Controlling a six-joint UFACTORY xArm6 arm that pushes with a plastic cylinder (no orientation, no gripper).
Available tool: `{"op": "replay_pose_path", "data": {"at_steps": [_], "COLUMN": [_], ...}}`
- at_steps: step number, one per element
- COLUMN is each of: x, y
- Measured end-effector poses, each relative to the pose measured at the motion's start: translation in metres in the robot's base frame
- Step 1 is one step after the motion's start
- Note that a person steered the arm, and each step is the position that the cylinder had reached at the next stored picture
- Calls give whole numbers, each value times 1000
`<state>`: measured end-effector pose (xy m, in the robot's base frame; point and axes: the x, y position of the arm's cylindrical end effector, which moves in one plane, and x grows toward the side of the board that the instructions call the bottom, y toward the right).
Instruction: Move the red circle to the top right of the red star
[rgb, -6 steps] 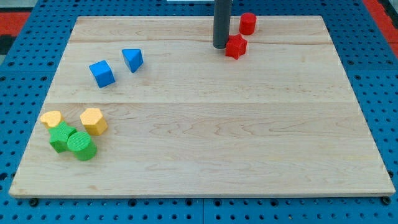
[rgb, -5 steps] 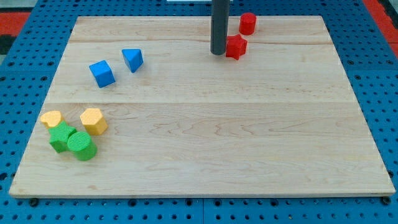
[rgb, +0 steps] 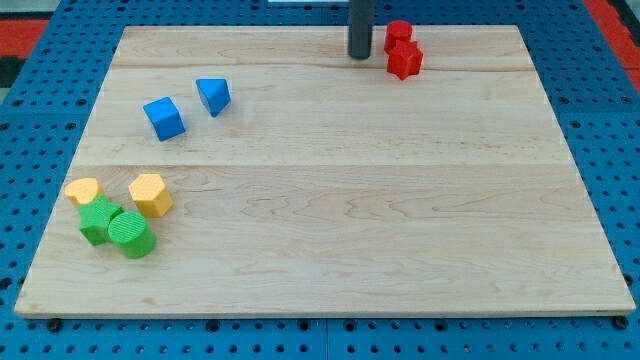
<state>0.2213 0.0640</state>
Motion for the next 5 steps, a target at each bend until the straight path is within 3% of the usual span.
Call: {"op": "replay_pose_path", "data": {"at_steps": [1,3,5], "x": [-29,-26,-18], "y": [10,89,-6]}}
